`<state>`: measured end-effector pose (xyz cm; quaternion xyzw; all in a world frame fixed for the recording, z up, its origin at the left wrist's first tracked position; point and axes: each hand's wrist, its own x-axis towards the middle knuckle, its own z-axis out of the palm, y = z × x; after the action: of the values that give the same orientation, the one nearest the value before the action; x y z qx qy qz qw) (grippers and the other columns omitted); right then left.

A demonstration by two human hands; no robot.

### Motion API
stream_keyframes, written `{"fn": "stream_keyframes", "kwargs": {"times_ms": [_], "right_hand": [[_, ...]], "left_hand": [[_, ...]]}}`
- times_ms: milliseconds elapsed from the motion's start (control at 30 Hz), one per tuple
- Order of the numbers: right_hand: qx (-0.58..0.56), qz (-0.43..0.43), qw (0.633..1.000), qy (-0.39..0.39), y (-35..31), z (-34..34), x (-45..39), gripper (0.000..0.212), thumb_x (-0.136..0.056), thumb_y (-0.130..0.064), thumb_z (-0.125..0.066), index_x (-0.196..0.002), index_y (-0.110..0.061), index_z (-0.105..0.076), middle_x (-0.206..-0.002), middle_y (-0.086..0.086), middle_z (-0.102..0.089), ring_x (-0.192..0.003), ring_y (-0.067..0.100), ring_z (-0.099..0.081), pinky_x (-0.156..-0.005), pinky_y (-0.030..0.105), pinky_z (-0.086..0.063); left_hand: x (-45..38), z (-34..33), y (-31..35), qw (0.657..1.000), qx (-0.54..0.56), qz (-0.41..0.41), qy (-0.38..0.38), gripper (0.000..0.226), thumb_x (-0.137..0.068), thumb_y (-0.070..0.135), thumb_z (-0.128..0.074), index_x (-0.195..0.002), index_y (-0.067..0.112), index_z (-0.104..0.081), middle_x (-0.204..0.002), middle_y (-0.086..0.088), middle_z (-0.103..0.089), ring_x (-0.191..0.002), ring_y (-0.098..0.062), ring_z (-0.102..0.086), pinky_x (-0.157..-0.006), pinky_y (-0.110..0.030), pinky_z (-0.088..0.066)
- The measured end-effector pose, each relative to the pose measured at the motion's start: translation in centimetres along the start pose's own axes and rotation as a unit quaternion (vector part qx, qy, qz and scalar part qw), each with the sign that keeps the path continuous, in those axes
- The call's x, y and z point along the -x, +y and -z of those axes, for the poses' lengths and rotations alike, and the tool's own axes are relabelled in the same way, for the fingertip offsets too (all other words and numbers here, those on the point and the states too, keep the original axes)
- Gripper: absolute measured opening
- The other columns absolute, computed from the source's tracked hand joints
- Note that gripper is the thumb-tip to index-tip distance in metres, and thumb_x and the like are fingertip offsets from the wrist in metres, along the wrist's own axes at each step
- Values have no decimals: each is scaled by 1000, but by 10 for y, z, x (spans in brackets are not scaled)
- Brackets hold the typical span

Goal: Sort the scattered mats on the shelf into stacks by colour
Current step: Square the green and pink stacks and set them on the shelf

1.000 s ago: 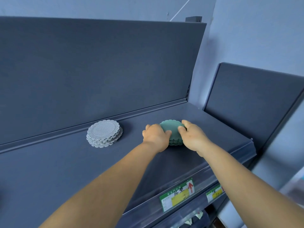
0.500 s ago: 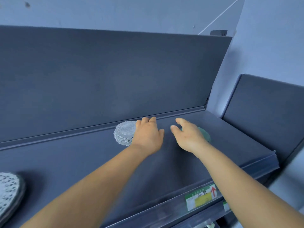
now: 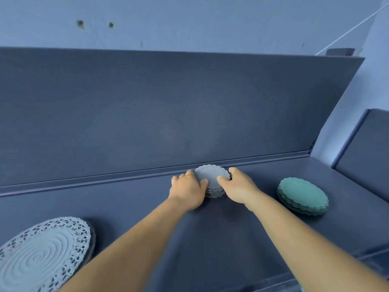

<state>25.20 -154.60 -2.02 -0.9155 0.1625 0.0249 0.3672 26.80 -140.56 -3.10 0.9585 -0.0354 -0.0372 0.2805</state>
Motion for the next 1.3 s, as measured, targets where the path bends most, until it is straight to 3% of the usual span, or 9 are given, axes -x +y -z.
{"fn": "stream_keyframes", "kwargs": {"times_ms": [100,233,333,433,600,733,900,1100,1300], "right_hand": [[13,4,1000,19,-6,-5,-6,35,-88,-40,-48,-109,-12,-49,-110,7,-56,-105,29,-51,-84,36,-44],[-48,-29,998,26,-13,-2,-10,30,-80,-31,-65,-91,-10,-46,-90,3,-48,-70,17,-45,-57,28,-37],[-100,-54,994,1,-14,4,-15,38,-74,-24,-75,-97,-6,-52,-90,3,-51,-75,17,-47,-57,27,-35],[-116,-47,992,-10,-15,5,-18,41,-71,-20,-77,-105,-5,-59,-108,8,-62,-87,21,-52,-62,27,-38],[-148,-5,988,-42,-16,8,-11,53,-74,-10,-73,-122,-21,-52,-114,1,-58,-97,19,-54,-64,22,-42],[-176,15,983,-44,-16,6,-1,63,-76,-8,-70,-129,-27,-44,-114,-2,-52,-102,19,-51,-77,26,-43],[-208,39,976,-53,-10,-1,12,81,-72,-7,-72,-139,-32,-33,-126,0,-50,-107,19,-52,-68,22,-43],[-286,98,953,-9,-2,3,37,58,-77,1,-64,-128,-22,-47,-104,-7,-60,-92,9,-57,-69,18,-45],[-257,103,961,-25,11,-5,57,50,-80,-2,-58,-117,-32,-42,-105,-7,-59,-92,11,-56,-74,25,-46]], "left_hand": [[-5,-3,4,999,44,5,9,47,-97,40,-38,-127,5,-43,-129,-12,-54,-128,-32,-35,-99,-38,-37],[-13,0,7,986,157,52,4,43,-90,30,-56,-126,9,-44,-122,-8,-56,-116,-28,-50,-87,-33,-47],[-18,3,6,974,213,80,-18,21,-82,20,-63,-90,14,-44,-86,-2,-52,-87,-24,-51,-66,-28,-42],[-21,4,4,970,229,72,-32,35,-78,15,-66,-70,24,-33,-91,-4,-56,-84,-24,-52,-73,-31,-47],[-19,10,-3,964,254,56,-63,35,-73,13,-71,-101,11,-51,-106,-9,-64,-94,-25,-62,-82,-35,-51],[-15,14,-7,947,306,51,-88,34,-71,3,-69,-104,4,-58,-95,-7,-64,-82,-22,-59,-73,-29,-50],[1,15,-5,929,359,2,-93,44,-74,-5,-62,-112,13,-50,-107,-6,-62,-96,-23,-60,-82,-32,-53],[30,17,-3,916,391,-81,-40,41,-80,-9,-55,-109,19,-47,-96,2,-60,-86,-14,-57,-72,-21,-48],[48,7,-7,922,369,-117,-29,39,-79,-6,-56,-105,21,-45,-97,1,-60,-82,-14,-56,-73,-27,-49]]}}
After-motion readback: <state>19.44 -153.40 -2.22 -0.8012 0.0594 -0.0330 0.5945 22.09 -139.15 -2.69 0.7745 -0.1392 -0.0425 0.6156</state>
